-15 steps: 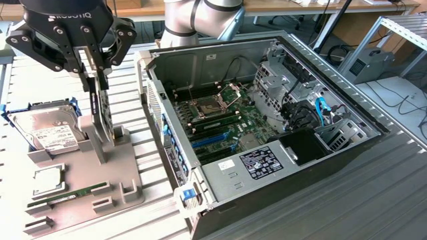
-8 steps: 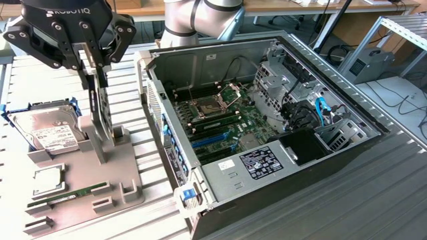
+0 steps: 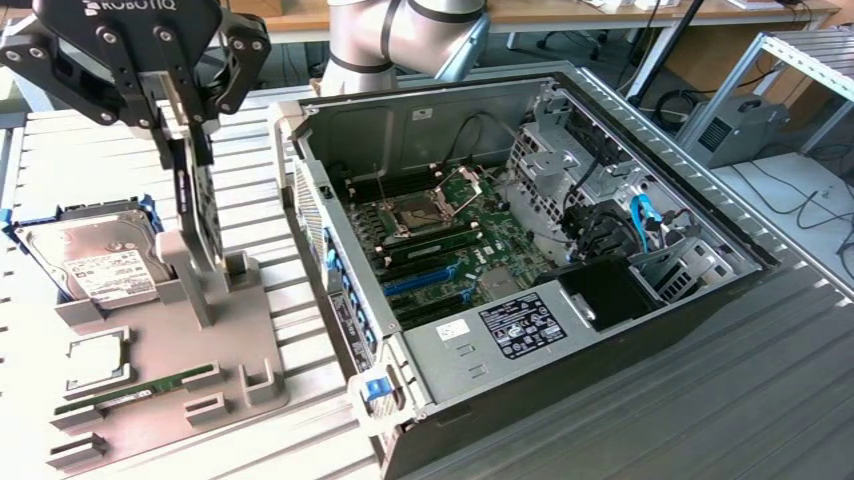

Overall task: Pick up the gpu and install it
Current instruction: 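Pick up the gpu and move the gpu toward the slot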

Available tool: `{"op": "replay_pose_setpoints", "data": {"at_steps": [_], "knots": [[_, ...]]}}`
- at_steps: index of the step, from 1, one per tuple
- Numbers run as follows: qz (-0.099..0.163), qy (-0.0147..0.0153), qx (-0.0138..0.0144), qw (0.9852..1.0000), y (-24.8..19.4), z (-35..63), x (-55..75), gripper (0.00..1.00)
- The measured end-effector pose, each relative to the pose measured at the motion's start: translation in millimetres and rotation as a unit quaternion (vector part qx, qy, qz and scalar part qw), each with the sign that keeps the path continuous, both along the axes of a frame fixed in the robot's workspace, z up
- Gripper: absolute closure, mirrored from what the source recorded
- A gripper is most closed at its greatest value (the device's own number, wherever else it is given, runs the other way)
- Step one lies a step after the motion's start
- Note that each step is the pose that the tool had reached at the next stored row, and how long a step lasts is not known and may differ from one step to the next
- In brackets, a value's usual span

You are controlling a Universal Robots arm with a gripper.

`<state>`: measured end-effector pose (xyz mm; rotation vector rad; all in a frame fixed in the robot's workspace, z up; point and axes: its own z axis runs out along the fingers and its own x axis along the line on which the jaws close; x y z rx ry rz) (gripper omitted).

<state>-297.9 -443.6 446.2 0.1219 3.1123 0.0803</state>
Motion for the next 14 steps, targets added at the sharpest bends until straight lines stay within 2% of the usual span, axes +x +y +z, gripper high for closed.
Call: {"op": "replay_pose_setpoints", "data": {"at_steps": [14], "knots": [[0.000,0.0000,0.0000,1.0000,0.0,10.0,0.0,0.73]]}}
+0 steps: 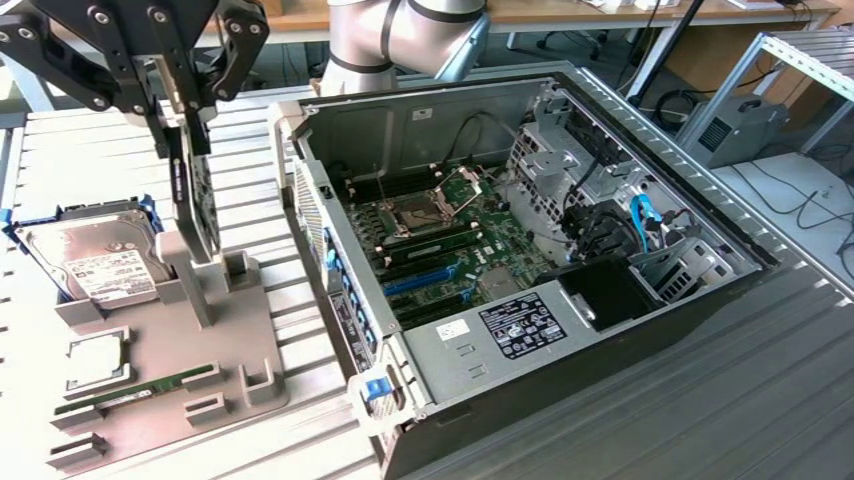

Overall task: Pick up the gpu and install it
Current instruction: 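Pick up the gpu and move the gpu toward the slot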

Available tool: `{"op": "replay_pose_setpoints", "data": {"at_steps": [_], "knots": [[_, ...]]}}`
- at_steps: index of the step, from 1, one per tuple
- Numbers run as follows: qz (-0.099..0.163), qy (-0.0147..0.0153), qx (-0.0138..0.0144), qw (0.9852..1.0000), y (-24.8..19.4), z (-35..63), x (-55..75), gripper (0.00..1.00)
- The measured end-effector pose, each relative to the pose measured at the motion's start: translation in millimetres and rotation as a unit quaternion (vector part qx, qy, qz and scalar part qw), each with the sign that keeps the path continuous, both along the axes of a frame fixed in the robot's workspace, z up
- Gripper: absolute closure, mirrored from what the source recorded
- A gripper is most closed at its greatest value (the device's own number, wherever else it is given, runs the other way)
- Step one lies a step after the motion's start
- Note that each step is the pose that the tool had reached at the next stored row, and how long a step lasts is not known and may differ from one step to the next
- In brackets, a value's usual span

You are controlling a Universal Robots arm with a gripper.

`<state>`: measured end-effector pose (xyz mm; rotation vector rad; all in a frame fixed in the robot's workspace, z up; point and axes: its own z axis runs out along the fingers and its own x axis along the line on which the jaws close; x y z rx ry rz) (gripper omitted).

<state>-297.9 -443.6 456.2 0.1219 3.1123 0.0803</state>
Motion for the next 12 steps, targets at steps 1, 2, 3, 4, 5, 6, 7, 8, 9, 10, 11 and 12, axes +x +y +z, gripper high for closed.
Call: {"op": "replay_pose_setpoints", "data": {"at_steps": [1,2,3,4,5,6,7,8,9,10,11,12], "knots": [[0.000,0.0000,0.0000,1.0000,0.0,0.6,0.0,0.73],[0.000,0.0000,0.0000,1.0000,0.0,1.0,0.0,0.73],[0.000,0.0000,0.0000,1.0000,0.0,1.4,0.0,0.73],[0.000,0.0000,0.0000,1.0000,0.0,2.0,0.0,0.73],[0.000,0.0000,0.0000,1.0000,0.0,2.4,0.0,0.73],[0.000,0.0000,0.0000,1.0000,0.0,2.9,0.0,0.73],[0.000,0.0000,0.0000,1.0000,0.0,3.2,0.0,0.73],[0.000,0.0000,0.0000,1.0000,0.0,3.7,0.0,0.73],[0.000,0.0000,0.0000,1.0000,0.0,4.2,0.0,0.73],[0.000,0.0000,0.0000,1.0000,0.0,4.6,0.0,0.73],[0.000,0.0000,0.0000,1.0000,0.0,4.9,0.0,0.73],[0.000,0.0000,0.0000,1.0000,0.0,5.1,0.0,0.73]]}}
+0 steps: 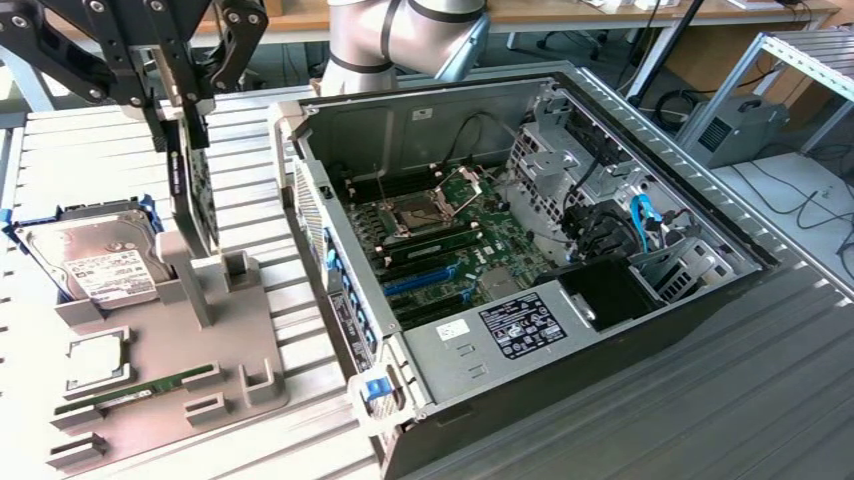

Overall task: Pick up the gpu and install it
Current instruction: 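Pick up the gpu and move the gpu toward the slot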

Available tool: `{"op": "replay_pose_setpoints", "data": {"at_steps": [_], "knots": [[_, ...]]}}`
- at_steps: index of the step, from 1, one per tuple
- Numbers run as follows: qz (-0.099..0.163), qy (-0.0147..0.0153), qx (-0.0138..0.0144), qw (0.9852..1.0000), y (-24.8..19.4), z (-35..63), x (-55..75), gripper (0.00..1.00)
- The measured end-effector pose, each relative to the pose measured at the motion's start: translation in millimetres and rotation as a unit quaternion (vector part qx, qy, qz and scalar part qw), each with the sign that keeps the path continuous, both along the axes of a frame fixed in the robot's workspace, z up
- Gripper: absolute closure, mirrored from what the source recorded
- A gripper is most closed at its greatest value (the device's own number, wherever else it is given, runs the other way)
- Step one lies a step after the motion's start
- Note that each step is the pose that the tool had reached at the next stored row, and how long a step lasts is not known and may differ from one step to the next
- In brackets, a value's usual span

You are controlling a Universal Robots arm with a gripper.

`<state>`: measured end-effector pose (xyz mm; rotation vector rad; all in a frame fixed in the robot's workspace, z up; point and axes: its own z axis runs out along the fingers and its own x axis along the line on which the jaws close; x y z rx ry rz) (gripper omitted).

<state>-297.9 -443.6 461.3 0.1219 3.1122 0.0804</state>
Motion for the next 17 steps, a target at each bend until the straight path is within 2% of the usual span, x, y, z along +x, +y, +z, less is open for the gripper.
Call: {"op": "replay_pose_setpoints", "data": {"at_steps": [17], "knots": [[0.000,0.0000,-0.0003,1.0000,-0.4,2.0,2.0,0.73]]}}
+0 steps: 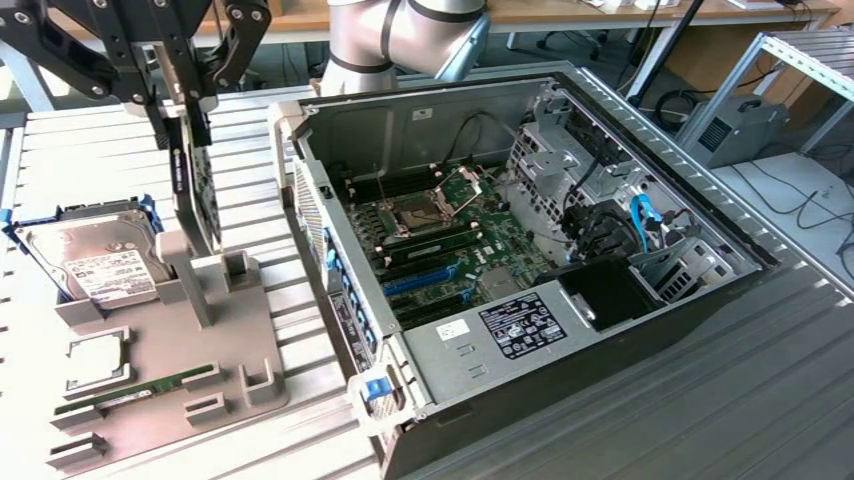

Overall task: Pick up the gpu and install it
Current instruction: 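Pick up the gpu and move the gpu toward the slot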

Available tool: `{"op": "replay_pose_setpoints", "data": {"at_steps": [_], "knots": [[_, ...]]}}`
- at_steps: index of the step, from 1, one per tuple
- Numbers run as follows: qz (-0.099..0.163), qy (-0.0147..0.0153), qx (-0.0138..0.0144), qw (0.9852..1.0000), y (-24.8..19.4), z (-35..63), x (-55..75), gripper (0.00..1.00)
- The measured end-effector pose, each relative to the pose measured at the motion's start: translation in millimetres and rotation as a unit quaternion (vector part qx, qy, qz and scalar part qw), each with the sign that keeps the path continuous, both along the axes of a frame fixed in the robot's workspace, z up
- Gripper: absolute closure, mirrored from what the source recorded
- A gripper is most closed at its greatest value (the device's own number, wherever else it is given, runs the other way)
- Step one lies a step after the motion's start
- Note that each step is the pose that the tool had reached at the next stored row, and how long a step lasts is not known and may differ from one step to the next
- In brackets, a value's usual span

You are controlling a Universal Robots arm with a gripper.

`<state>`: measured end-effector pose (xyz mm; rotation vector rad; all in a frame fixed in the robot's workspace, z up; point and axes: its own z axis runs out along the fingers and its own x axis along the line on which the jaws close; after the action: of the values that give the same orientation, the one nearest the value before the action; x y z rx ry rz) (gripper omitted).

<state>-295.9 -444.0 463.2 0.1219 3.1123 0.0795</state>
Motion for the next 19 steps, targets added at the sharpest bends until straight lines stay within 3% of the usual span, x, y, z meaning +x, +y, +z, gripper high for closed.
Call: {"op": "replay_pose_setpoints", "data": {"at_steps": [19], "knots": [[0.000,0.0000,-0.0002,1.0000,-0.3,-1.0,5.6,0.73]]}}
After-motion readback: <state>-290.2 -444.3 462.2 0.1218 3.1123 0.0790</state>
